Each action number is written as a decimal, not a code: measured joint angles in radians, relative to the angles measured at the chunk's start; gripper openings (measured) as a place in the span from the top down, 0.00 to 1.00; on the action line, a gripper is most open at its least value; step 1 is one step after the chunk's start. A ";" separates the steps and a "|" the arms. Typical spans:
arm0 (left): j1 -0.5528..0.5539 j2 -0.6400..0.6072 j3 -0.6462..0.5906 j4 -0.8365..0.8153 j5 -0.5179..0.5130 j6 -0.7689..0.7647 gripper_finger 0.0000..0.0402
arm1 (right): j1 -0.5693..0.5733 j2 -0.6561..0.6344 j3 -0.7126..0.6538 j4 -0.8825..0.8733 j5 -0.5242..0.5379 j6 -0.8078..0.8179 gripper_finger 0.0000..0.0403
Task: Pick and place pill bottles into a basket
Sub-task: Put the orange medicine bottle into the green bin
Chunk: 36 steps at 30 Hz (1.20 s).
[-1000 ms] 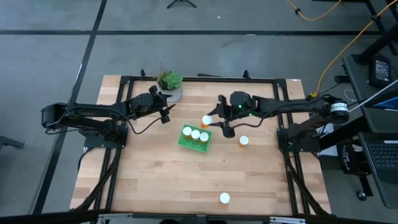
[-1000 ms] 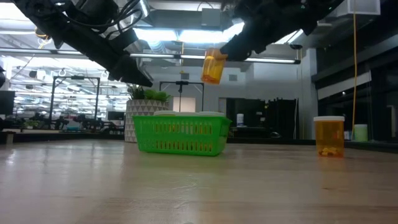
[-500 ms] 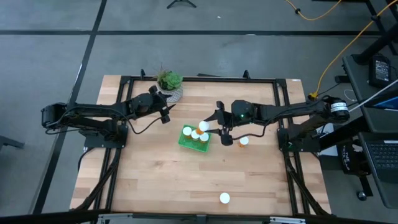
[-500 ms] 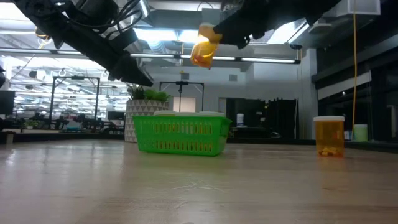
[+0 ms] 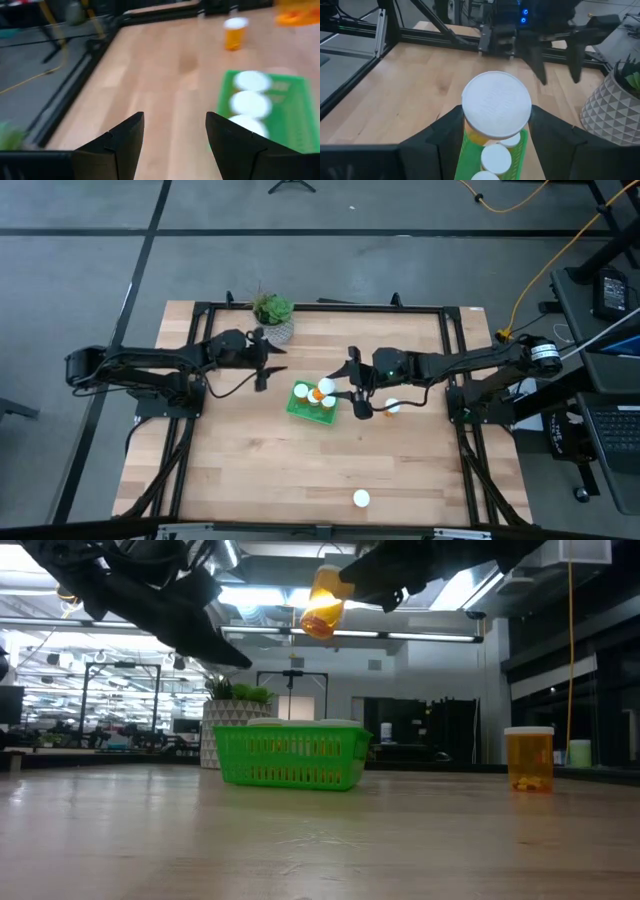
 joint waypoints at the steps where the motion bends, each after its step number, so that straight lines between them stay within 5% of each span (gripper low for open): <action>1: 0.000 -0.005 0.000 0.000 0.030 0.000 0.48 | 0.000 0.000 0.000 0.000 0.000 0.000 0.48; 11: -0.042 -0.026 0.000 0.084 0.311 -0.074 0.48 | 0.000 0.000 0.000 0.000 0.000 0.003 0.48; 23: -0.145 -0.025 0.000 0.145 0.307 -0.119 0.48 | 0.000 0.000 0.000 0.002 0.002 0.025 0.48; 36: -0.225 -0.013 0.001 0.260 0.193 -0.138 0.48 | 0.000 0.000 0.000 0.003 0.001 0.024 0.48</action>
